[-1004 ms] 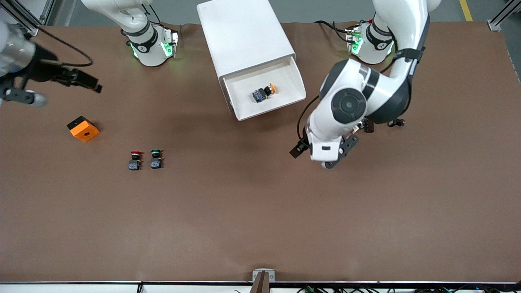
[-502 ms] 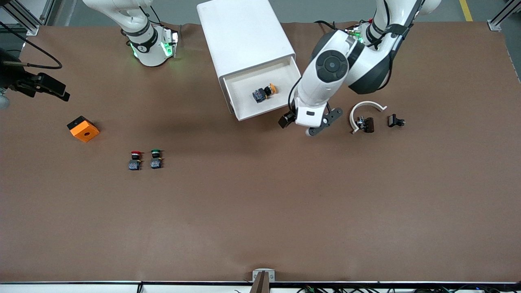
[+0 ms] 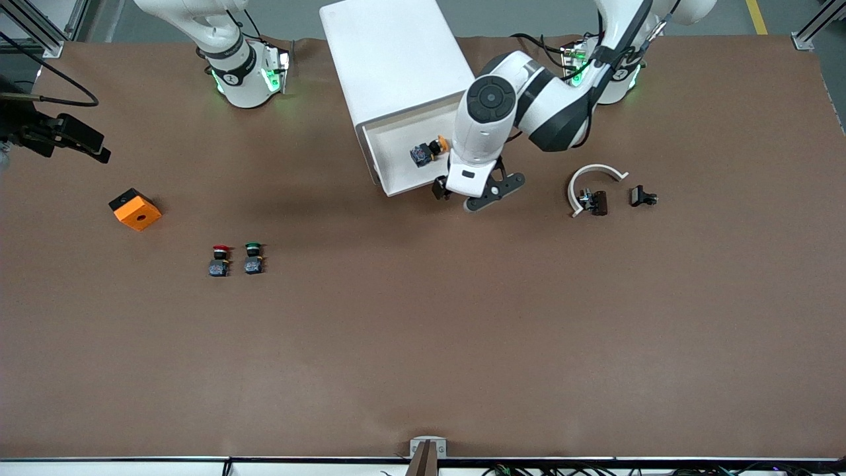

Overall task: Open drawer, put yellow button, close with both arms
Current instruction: 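Push the drawer closed with the left gripper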

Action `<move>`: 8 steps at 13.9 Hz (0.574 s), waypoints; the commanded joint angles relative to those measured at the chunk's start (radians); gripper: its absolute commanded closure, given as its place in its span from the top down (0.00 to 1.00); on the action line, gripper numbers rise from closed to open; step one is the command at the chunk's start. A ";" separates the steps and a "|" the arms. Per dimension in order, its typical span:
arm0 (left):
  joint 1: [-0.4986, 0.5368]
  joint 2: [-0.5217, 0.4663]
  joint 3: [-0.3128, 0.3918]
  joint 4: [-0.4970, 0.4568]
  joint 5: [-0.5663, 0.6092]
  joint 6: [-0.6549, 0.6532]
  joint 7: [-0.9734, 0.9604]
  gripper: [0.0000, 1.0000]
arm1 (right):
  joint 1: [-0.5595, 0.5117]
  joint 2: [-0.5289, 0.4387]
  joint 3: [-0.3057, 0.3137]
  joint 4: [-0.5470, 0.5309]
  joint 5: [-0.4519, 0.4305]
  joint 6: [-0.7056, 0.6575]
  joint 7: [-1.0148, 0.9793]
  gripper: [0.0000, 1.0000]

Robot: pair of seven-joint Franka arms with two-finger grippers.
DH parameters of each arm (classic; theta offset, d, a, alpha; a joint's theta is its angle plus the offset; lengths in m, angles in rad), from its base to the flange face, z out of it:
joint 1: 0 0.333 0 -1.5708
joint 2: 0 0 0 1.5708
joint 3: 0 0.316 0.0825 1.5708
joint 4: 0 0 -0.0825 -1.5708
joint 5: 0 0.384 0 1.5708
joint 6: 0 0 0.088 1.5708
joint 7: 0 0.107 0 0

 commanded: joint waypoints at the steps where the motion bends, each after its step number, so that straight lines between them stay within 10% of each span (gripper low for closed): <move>1: -0.043 -0.004 -0.012 -0.010 0.018 0.009 -0.004 1.00 | -0.005 0.007 0.009 0.023 -0.010 -0.005 -0.010 1.00; 8: -0.090 0.013 -0.085 -0.016 -0.069 0.003 -0.070 1.00 | -0.004 0.008 0.009 0.023 -0.010 -0.005 -0.011 1.00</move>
